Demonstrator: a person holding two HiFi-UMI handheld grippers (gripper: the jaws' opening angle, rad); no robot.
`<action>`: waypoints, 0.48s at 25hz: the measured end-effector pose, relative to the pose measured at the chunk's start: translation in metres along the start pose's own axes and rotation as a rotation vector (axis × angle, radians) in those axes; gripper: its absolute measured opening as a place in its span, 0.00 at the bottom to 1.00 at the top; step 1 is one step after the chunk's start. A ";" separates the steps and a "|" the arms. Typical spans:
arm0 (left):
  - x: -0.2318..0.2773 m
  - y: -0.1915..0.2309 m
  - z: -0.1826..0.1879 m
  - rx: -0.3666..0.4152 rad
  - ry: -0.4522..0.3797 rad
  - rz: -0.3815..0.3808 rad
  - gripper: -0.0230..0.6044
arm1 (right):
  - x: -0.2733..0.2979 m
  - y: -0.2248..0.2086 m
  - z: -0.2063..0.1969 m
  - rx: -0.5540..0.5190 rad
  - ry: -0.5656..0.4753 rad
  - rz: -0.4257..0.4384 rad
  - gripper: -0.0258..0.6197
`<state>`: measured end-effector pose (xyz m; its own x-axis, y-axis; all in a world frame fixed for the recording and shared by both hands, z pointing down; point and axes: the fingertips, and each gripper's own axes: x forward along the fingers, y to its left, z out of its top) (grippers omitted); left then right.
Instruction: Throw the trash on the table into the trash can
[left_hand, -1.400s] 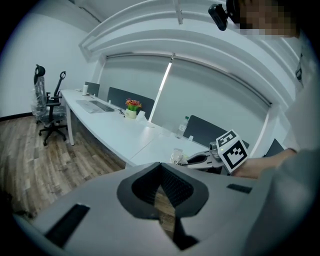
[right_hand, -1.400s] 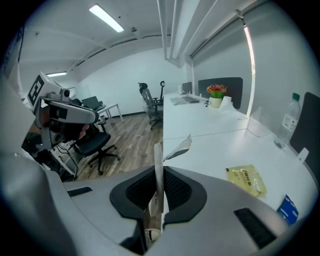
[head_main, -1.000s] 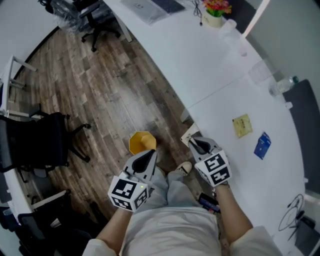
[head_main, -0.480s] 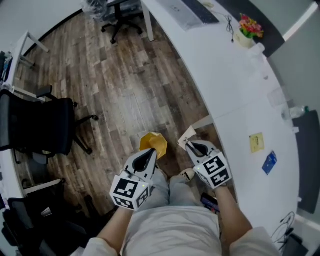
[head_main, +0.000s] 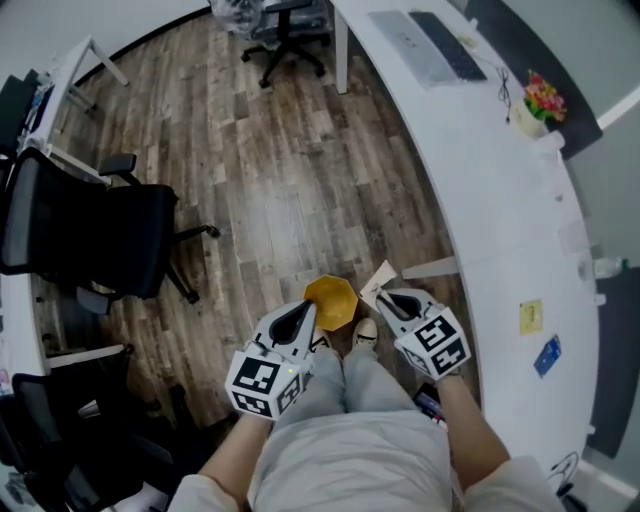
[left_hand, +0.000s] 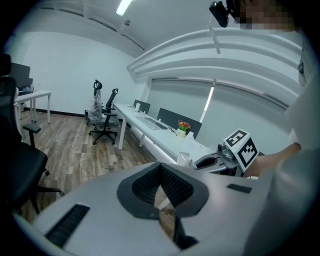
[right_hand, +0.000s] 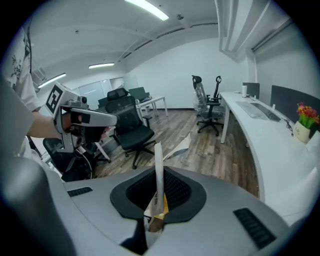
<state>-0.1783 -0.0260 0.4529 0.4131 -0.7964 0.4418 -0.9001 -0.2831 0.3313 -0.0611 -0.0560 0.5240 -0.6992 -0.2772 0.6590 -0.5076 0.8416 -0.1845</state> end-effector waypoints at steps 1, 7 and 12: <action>0.000 0.003 0.000 -0.006 -0.006 0.011 0.04 | 0.003 -0.001 0.002 -0.010 -0.001 0.008 0.11; 0.002 0.014 0.001 -0.057 -0.040 0.080 0.04 | 0.024 -0.008 -0.003 -0.057 0.035 0.078 0.11; 0.006 0.025 -0.012 -0.085 -0.021 0.119 0.04 | 0.048 -0.011 -0.019 -0.080 0.095 0.146 0.11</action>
<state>-0.1966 -0.0315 0.4739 0.3004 -0.8330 0.4647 -0.9272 -0.1407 0.3472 -0.0795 -0.0693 0.5711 -0.7095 -0.1078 0.6964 -0.3603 0.9048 -0.2270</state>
